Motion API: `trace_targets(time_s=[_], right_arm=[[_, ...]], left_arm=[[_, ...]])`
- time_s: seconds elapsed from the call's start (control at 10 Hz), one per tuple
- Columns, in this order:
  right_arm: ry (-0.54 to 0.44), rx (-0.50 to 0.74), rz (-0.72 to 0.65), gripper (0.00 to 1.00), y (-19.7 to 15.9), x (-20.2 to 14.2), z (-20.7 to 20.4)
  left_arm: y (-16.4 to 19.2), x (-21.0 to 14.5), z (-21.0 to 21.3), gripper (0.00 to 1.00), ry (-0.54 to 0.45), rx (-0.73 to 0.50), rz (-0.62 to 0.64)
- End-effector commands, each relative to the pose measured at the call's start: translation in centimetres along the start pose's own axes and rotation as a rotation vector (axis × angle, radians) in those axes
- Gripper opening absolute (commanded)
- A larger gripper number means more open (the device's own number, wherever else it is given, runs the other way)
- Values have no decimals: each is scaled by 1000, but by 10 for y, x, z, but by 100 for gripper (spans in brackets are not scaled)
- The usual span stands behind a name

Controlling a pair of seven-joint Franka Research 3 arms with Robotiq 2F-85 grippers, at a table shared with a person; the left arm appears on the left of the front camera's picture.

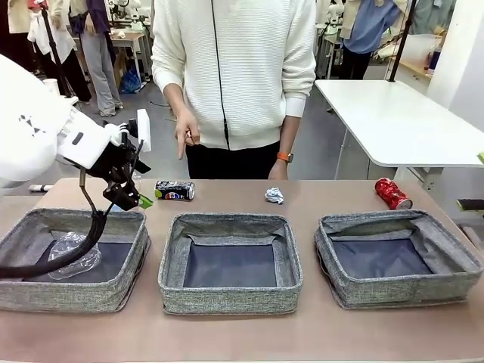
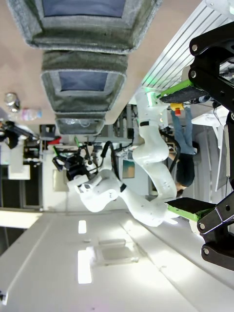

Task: Sort the waste into the appropriate baskets.
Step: Pick up the waste item pointed out by the person.

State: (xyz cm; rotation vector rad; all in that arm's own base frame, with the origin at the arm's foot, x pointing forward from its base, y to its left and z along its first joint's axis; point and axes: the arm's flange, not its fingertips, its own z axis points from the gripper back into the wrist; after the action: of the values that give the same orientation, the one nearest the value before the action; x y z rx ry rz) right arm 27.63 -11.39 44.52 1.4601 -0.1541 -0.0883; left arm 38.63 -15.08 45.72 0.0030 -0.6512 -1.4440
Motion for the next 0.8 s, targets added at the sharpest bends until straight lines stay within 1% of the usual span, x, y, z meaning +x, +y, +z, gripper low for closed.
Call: trace_targets(time_s=[0.0, 0.1, 0.2, 0.3, 0.4, 0.5, 0.6, 0.7], right_arm=[[-9, 25, -16, 100, 7, 1, 0], [-9, 25, -16, 100, 7, 1, 0], [-9, 25, -16, 100, 7, 1, 0], [-9, 25, -16, 100, 7, 1, 0], [-9, 25, -16, 100, 7, 1, 0], [-9, 25, -16, 100, 7, 1, 0], [-9, 25, -16, 100, 7, 1, 0], [-9, 25, -16, 100, 7, 1, 0]], left_arm=[[71, 24, -11, 100, 226, -132, -46], [106, 30, -29, 100, 289, -178, -48], [127, 34, -49, 100, 307, -174, -59], [141, 36, -72, 100, 279, -189, -93], [150, 35, -94, 100, 257, -217, -121], [155, 34, -117, 100, 259, -240, -136], [160, 31, -136, 100, 285, -249, -128], [162, 26, -153, 100, 285, -265, -125]])
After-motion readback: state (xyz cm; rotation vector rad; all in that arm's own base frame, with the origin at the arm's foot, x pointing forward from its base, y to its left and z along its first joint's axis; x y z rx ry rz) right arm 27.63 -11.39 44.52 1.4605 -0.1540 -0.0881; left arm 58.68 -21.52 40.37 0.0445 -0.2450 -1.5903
